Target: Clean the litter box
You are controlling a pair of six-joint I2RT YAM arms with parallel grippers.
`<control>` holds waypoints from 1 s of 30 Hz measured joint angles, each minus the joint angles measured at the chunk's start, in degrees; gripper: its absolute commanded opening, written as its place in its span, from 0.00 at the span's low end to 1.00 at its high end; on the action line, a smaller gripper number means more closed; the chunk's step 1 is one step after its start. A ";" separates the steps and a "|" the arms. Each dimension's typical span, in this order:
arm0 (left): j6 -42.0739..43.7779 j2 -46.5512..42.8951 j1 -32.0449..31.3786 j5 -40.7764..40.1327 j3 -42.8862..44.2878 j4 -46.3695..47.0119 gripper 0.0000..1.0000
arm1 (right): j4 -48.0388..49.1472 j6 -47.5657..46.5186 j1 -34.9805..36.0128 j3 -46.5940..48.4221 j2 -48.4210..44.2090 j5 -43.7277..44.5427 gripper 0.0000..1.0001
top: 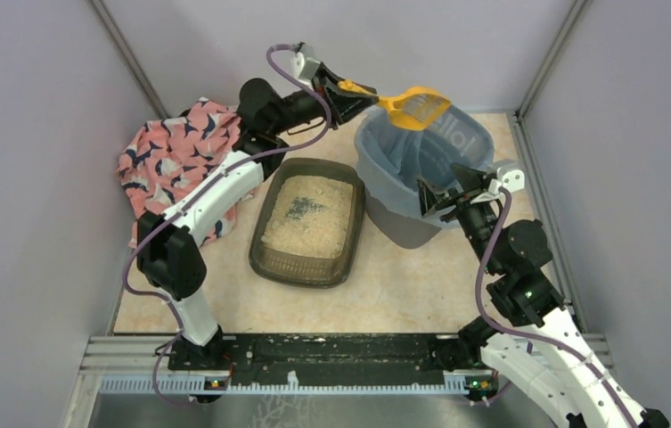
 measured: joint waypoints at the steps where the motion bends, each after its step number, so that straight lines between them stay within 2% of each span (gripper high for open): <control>1: -1.05 0.00 0.02 -0.24 0.79 0.57 0.00 | 0.04 0.04 0.00 -0.02 0.24 -0.13 0.79; 7: -8.31 -3.28 2.56 -6.75 1.42 1.70 0.00 | 1.03 0.57 0.00 -0.76 1.25 -1.03 0.79; 12: -11.80 -16.33 9.99 -15.63 -8.70 -2.27 0.00 | 1.49 0.87 0.00 -1.38 1.49 -1.18 0.79; 16: -11.58 -27.98 15.28 -23.41 -15.80 -9.70 0.00 | 1.99 1.05 0.00 -1.95 2.08 -1.57 0.79; 21: -10.67 -34.51 15.47 -26.91 -20.31 -21.31 0.00 | 3.02 1.60 0.00 -2.97 3.61 -2.58 0.79; 24: -12.02 -35.32 15.41 -27.87 -27.04 -26.64 0.00 | 3.04 1.95 0.00 -3.08 4.50 -2.97 0.79; 30: -17.29 -35.34 15.41 -33.83 -46.31 -36.13 0.00 | 3.43 2.69 0.00 -4.24 5.27 -3.50 0.79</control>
